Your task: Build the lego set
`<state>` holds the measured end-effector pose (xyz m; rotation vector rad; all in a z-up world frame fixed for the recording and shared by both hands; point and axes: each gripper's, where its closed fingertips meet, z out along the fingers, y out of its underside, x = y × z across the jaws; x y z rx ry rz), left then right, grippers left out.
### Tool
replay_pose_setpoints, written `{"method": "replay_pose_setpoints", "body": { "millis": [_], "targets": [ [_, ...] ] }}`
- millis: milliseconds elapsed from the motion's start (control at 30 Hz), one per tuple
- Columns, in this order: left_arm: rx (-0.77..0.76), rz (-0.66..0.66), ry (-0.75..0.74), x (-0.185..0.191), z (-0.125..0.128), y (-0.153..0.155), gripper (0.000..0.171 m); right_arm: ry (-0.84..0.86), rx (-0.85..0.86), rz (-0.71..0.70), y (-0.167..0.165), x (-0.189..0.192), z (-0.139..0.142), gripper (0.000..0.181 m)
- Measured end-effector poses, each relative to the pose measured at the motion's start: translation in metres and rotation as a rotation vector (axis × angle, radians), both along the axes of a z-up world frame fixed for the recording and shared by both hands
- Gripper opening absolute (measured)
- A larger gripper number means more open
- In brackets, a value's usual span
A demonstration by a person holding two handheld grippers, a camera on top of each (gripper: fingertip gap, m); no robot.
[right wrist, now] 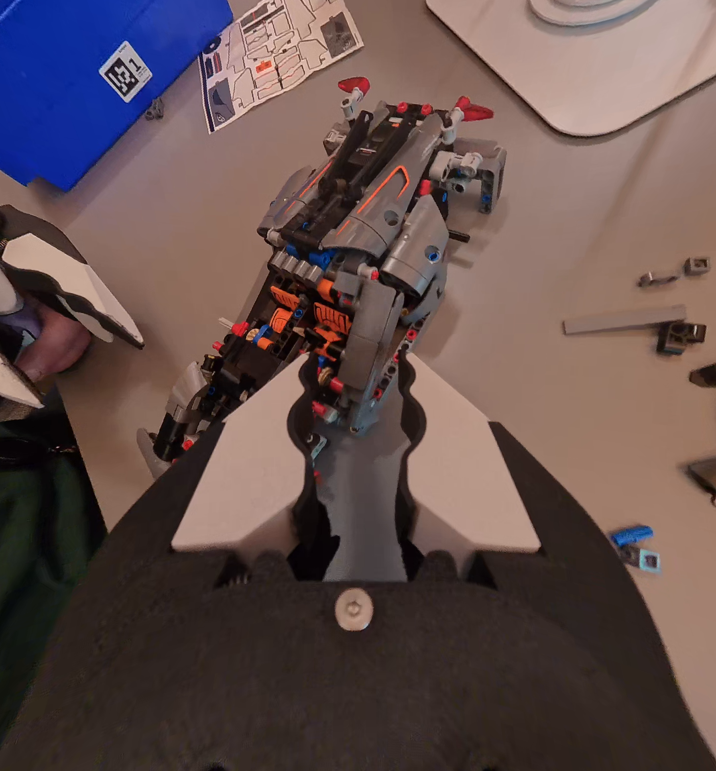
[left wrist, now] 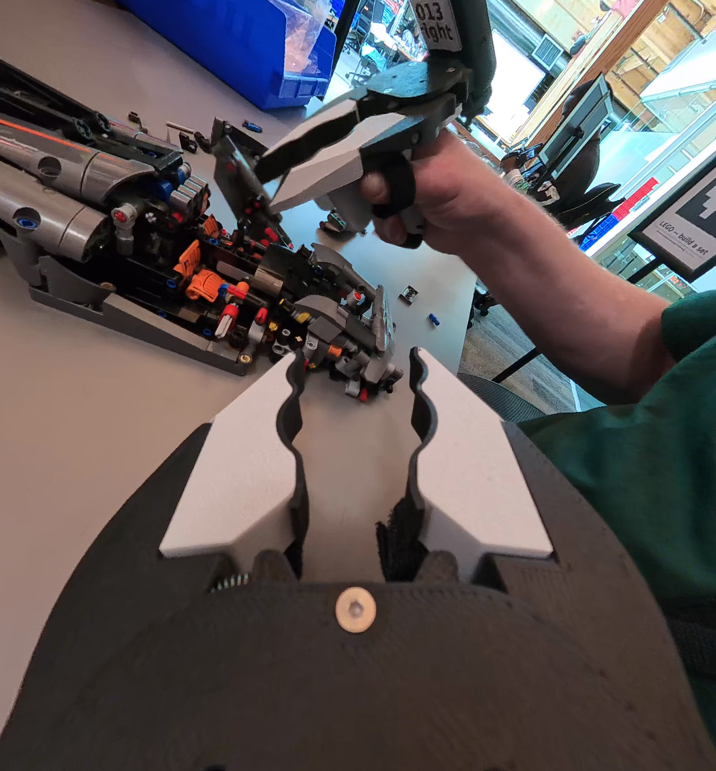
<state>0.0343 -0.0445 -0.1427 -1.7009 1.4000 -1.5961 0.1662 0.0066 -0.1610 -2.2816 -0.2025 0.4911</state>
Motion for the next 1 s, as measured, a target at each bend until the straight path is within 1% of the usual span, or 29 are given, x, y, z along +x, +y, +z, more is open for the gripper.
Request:
{"method": "replay_pose_setpoints", "body": {
  "millis": [100,167,200,267,333,400,533,567,700,833,900,1000],
  "targets": [
    [0.022,0.011,0.008,0.001,-0.001,0.0,0.05,0.015,-0.055,0.009,-0.014,0.0,-0.002,0.039],
    [0.044,0.012,0.027,0.001,-0.004,-0.001,0.05,0.024,-0.134,0.039,-0.03,-0.006,-0.01,0.039],
    [0.056,0.02,0.026,0.001,-0.004,-0.001,0.05,0.037,-0.134,0.032,-0.033,-0.008,-0.009,0.036],
    [0.054,0.019,0.026,0.0,-0.004,-0.002,0.05,0.072,-0.154,0.045,-0.04,-0.015,-0.009,0.043],
    [0.048,0.017,0.029,-0.001,-0.004,-0.003,0.051,0.053,-0.122,0.022,-0.042,-0.015,-0.007,0.042],
    [0.062,0.008,0.043,-0.002,-0.006,-0.007,0.051,0.089,-0.114,0.018,-0.049,-0.019,-0.004,0.04],
    [0.071,0.016,0.049,-0.007,-0.007,-0.009,0.051,0.164,-0.199,0.061,-0.074,-0.032,-0.015,0.05],
    [0.07,0.02,0.046,-0.008,-0.007,-0.009,0.051,0.16,-0.207,0.059,-0.077,-0.033,-0.018,0.052],
    [0.083,0.063,0.047,-0.022,-0.007,0.001,0.05,0.155,-0.211,0.052,-0.081,-0.038,-0.019,0.052],
    [0.079,0.101,0.005,-0.036,-0.001,0.009,0.049,0.15,-0.227,0.067,-0.081,-0.045,-0.022,0.046],
    [0.082,0.109,-0.003,-0.042,0.0,0.011,0.049,0.163,-0.228,0.08,-0.08,-0.051,-0.021,0.039],
    [0.102,0.115,-0.015,-0.051,0.001,0.014,0.05,0.165,-0.235,0.067,-0.075,-0.063,-0.023,0.041]
  ]
}}
